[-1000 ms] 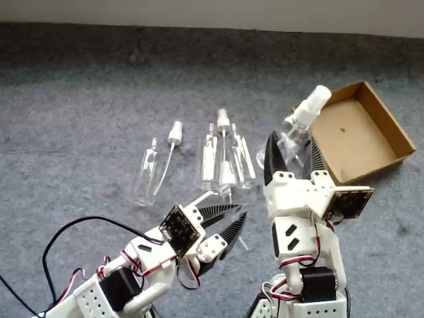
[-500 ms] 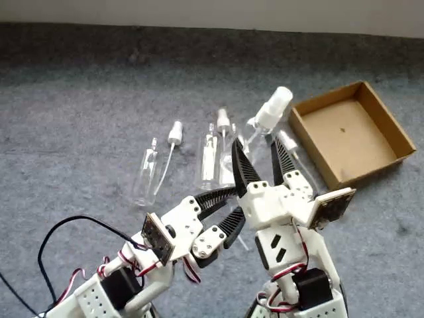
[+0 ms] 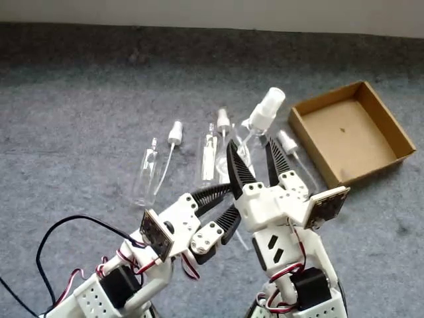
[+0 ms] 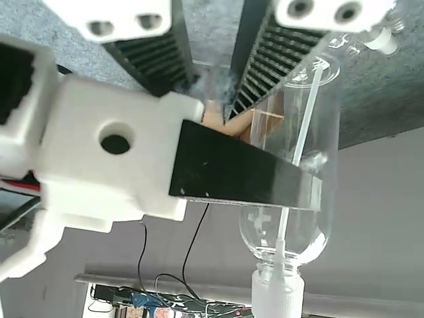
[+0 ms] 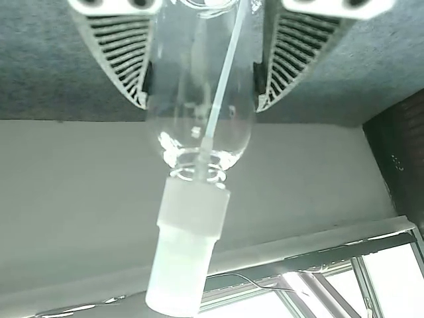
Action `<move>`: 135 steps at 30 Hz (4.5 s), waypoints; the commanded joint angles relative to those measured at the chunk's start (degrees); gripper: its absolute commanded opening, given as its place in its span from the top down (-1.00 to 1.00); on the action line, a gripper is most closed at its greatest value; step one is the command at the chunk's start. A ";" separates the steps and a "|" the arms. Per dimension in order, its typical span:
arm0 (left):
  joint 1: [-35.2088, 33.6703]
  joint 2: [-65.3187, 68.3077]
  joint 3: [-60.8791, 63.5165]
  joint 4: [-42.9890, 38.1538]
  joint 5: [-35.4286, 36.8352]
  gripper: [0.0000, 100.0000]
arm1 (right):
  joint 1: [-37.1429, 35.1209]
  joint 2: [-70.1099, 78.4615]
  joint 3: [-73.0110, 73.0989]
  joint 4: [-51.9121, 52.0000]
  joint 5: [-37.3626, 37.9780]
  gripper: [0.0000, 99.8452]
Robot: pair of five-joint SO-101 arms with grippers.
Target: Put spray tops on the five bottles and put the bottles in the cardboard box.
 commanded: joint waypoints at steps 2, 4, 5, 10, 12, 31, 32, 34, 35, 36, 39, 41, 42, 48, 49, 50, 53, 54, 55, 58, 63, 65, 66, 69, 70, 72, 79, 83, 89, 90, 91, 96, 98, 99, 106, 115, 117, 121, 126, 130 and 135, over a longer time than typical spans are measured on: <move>-2.51 -0.13 1.19 2.11 0.70 0.99 | -1.10 -0.40 -3.65 -0.92 0.88 0.85; -2.51 -0.13 1.19 4.48 0.70 0.99 | -1.10 -0.40 -3.74 -0.92 0.88 0.85; -2.51 -0.13 1.19 5.19 0.70 0.99 | -1.10 -0.40 -3.74 -0.92 0.88 0.85; -2.68 -0.04 1.19 5.54 0.70 0.99 | -1.10 -0.40 -3.74 -0.92 0.88 0.85; -2.95 -0.04 1.19 5.89 0.70 0.99 | -1.10 -0.40 -3.74 -0.92 0.88 0.85; -5.58 -0.04 0.92 6.15 0.79 0.99 | -1.01 -0.40 -3.74 -0.92 0.88 0.85; -5.58 -0.04 0.84 6.15 0.79 0.99 | -1.01 -0.40 -3.74 -0.92 0.88 0.85; -5.58 -0.04 0.75 6.15 1.49 0.99 | -0.84 -0.40 -3.65 -0.92 0.88 0.85; -5.67 -0.04 0.57 6.15 2.46 0.99 | -0.75 -0.40 -3.74 -0.84 0.88 0.85; -5.76 -0.04 -0.31 6.24 3.43 0.99 | -0.66 -0.40 -3.74 -0.84 0.97 0.85; -6.11 -0.04 -3.82 9.14 6.15 0.99 | -0.66 -0.40 -3.74 -0.75 5.19 0.85; -5.76 -0.04 -6.37 13.27 7.30 0.99 | -0.66 -0.40 -3.91 -0.75 7.82 0.85; -5.67 -0.04 -7.08 14.86 7.82 0.99 | -0.57 -0.31 -4.18 -0.66 8.62 0.85; -5.58 -0.13 -9.36 18.37 9.14 0.99 | -0.57 7.43 -16.04 8.48 8.53 0.85; -5.41 -0.13 -9.36 18.55 9.14 0.99 | -0.57 10.07 -18.59 9.01 8.53 0.85; -4.62 -0.31 -9.36 18.55 9.14 0.99 | -0.57 12.70 -20.97 9.36 8.53 0.85; -1.19 -0.66 -9.80 18.55 9.05 0.99 | -0.57 19.38 -26.15 9.27 8.53 0.85; -0.04 -0.57 -9.80 18.46 8.97 0.99 | -0.57 21.23 -27.56 9.19 8.53 0.85; 0.75 -0.22 -9.80 18.37 8.88 0.99 | -0.66 22.81 -28.62 9.10 8.53 0.85; 1.10 -0.13 -9.98 18.29 8.88 0.99 | -0.92 25.45 -30.11 9.10 8.44 0.85; 1.45 -0.04 -12.97 18.29 8.88 0.99 | -0.92 25.89 -30.02 6.64 8.44 0.85; 1.27 -0.04 -13.49 17.93 8.88 0.99 | -0.92 25.98 -29.93 5.93 8.44 0.85; 1.19 -0.04 -13.32 17.05 8.88 0.99 | -0.92 25.98 -29.93 5.93 8.44 0.85; 1.19 -0.04 -12.35 13.98 8.88 0.99 | -0.92 25.80 -30.02 5.85 8.44 0.85; 1.27 -0.04 -12.00 13.36 8.88 0.99 | -0.92 25.98 -30.02 5.85 8.44 0.85; 1.45 -0.04 -12.09 13.01 8.88 0.99 | -0.92 26.07 -30.02 5.85 8.44 0.85; 1.54 1.98 -14.64 12.84 8.97 0.99 | -0.92 26.15 -30.02 5.76 8.44 0.85; 1.19 10.59 -21.23 12.92 8.97 0.99 | -0.84 26.15 -30.02 5.76 8.44 0.85; 4.18 24.04 -26.07 12.48 9.14 0.99 | -0.75 26.07 -30.02 5.76 8.44 0.85; 4.70 26.07 -26.33 11.60 9.14 0.99 | -0.84 26.07 -30.02 5.76 8.44 0.85; 4.70 27.65 -26.15 9.58 9.14 0.99 | -0.84 26.07 -30.02 5.76 8.44 0.85; 0.75 35.30 -25.98 2.02 9.14 0.99 | -0.92 25.71 -30.02 5.93 8.44 0.85; -0.40 37.41 -25.98 -0.18 9.14 0.99 | -0.92 25.71 -29.93 6.02 8.44 0.85; -0.75 38.20 -25.98 -1.05 9.14 0.99 | -0.92 25.71 -29.93 6.02 8.44 0.85; -5.76 39.08 -25.98 -3.69 9.23 0.99 | -0.92 25.71 -29.85 6.11 8.44 0.85; -10.07 39.16 -25.98 -5.54 9.23 0.99 | -0.92 25.63 -27.12 6.02 8.44 0.85; -10.68 39.16 -25.98 -5.54 9.23 0.99 | -0.92 25.63 -26.86 6.02 8.44 0.85; -11.30 39.25 -25.98 -5.54 9.23 0.99 | -0.92 25.63 -26.95 6.02 8.44 0.85; -11.74 39.25 -25.98 -5.54 9.23 0.99 | -0.92 25.63 -26.95 6.02 8.44 0.85; -12.70 39.25 -25.98 -5.54 9.23 0.99 | -0.92 25.63 -26.95 6.02 8.44 0.85; -14.99 39.25 -25.89 -5.54 9.23 0.99 | -0.92 25.63 -26.95 6.02 8.44 0.85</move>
